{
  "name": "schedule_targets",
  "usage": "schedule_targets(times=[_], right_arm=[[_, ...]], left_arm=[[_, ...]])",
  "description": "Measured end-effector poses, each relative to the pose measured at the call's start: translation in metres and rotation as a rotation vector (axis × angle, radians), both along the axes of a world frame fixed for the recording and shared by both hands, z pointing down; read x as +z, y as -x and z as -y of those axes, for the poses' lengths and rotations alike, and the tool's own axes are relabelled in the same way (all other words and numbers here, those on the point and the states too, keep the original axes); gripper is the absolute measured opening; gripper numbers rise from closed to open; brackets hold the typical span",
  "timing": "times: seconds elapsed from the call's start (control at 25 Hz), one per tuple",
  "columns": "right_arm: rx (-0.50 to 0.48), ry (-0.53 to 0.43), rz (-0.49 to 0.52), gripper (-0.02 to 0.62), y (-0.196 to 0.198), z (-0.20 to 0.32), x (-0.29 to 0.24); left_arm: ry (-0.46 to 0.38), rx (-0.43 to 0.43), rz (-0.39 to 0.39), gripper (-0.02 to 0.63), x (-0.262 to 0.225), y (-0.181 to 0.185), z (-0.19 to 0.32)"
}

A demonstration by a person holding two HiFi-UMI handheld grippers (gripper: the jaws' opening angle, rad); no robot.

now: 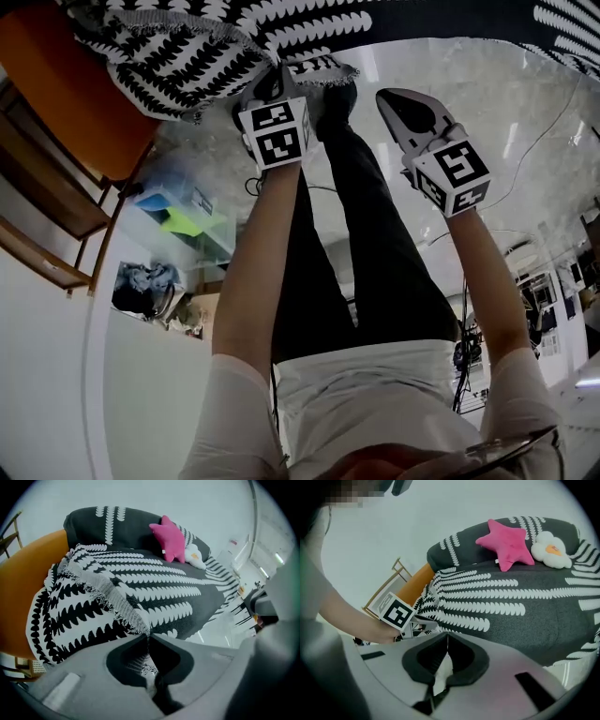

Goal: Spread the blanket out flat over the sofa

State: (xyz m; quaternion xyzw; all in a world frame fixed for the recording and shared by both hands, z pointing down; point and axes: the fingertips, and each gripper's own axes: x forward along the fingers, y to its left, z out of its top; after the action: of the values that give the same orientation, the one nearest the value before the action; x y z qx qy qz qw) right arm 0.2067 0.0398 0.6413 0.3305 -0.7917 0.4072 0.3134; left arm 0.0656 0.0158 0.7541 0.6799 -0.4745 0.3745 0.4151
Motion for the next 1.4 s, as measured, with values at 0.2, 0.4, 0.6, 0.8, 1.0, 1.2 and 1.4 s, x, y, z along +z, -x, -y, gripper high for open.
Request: schedule_targets(times=[0.2,0.4,0.6,0.8,1.0,1.2,1.4], right_arm=[[-0.034,-0.002,-0.002,0.006,0.037,-0.011,-0.003],[-0.073,-0.008,-0.002,0.006,0.072,-0.016,-0.009],[-0.113,-0.01,0.007,0.006,0.109,-0.027,-0.011],[-0.143,0.0,0.005,0.006,0.135,-0.037,-0.01],[-0.178,0.002,0.007,0.006,0.159,-0.043,-0.01],[-0.216,0.009,0.002,0.006,0.182,-0.051,-0.009],[-0.247,0.011,0.002,0.006,0.203,-0.06,-0.004]], left_arm=[[-0.025,-0.046,-0.055,0.028,-0.01,0.03,-0.007],[-0.037,-0.079,-0.086,0.028,-0.019,0.058,-0.018],[-0.03,-0.072,-0.082,0.028,-0.025,0.097,-0.042],[-0.045,-0.074,-0.086,0.028,-0.029,0.135,-0.06],[-0.053,-0.122,-0.113,0.028,-0.03,0.166,-0.07],[-0.033,-0.199,-0.119,0.028,-0.03,0.201,-0.094],[-0.011,-0.269,-0.078,0.028,-0.021,0.246,-0.119]])
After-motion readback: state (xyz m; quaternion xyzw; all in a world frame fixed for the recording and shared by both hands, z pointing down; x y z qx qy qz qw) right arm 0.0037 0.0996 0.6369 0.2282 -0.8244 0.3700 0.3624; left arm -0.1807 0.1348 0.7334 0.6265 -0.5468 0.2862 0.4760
